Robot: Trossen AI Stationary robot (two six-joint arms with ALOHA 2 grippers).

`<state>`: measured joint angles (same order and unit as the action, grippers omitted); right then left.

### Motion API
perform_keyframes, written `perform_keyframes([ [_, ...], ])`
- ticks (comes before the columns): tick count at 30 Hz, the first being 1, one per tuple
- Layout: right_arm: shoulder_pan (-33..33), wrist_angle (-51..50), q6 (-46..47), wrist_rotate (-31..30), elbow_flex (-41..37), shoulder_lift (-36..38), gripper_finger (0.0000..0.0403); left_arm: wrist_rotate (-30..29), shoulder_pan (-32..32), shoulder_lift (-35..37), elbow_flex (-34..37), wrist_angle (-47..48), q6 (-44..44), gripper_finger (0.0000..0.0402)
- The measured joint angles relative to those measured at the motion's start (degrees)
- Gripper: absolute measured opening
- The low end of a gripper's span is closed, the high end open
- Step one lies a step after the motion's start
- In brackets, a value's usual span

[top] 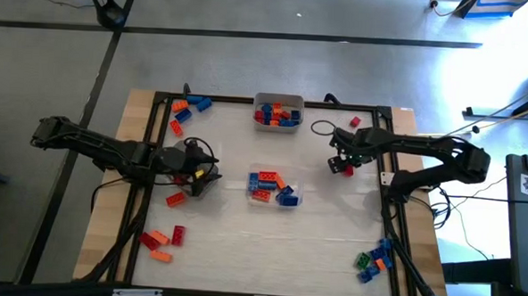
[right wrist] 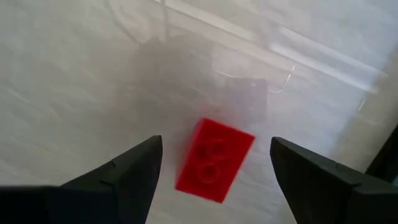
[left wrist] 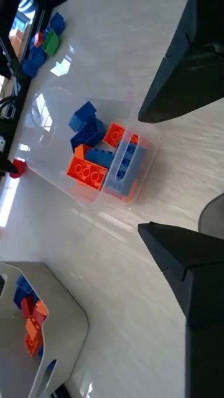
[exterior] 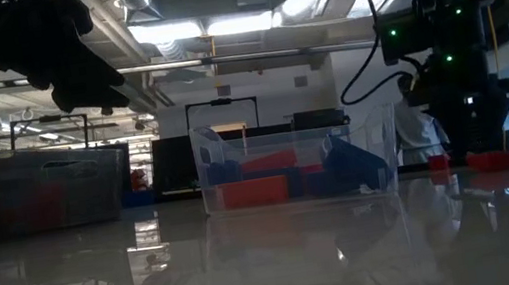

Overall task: Sort blocks by size
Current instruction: Put the red curved game piece into the black bin

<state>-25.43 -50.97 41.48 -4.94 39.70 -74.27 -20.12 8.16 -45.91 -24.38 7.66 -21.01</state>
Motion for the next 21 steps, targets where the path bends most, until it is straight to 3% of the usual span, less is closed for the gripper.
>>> perform_keyframes([
  [5, 2.9, -0.2, 4.7, -0.7, 0.0, -2.1, 0.0298, 0.0, 0.0, 0.0, 0.0, 0.0, 0.1, 0.0265],
  [13, 2.9, 0.1, 3.2, -0.5, 0.0, -7.8, 0.0289, 0.0, 0.0, 0.0, 0.0, 0.2, 0.0, 0.0265],
  [16, 3.0, 0.9, 1.3, -0.2, 0.0, -8.7, 0.0257, 0.0, 0.0, 0.0, 0.0, 0.2, 0.0, 0.0265],
  [21, 3.0, 1.9, -0.5, 0.5, 0.1, -8.8, 0.0168, 0.0, 0.0, 0.0, 0.0, 0.2, 0.0, 0.0265],
])
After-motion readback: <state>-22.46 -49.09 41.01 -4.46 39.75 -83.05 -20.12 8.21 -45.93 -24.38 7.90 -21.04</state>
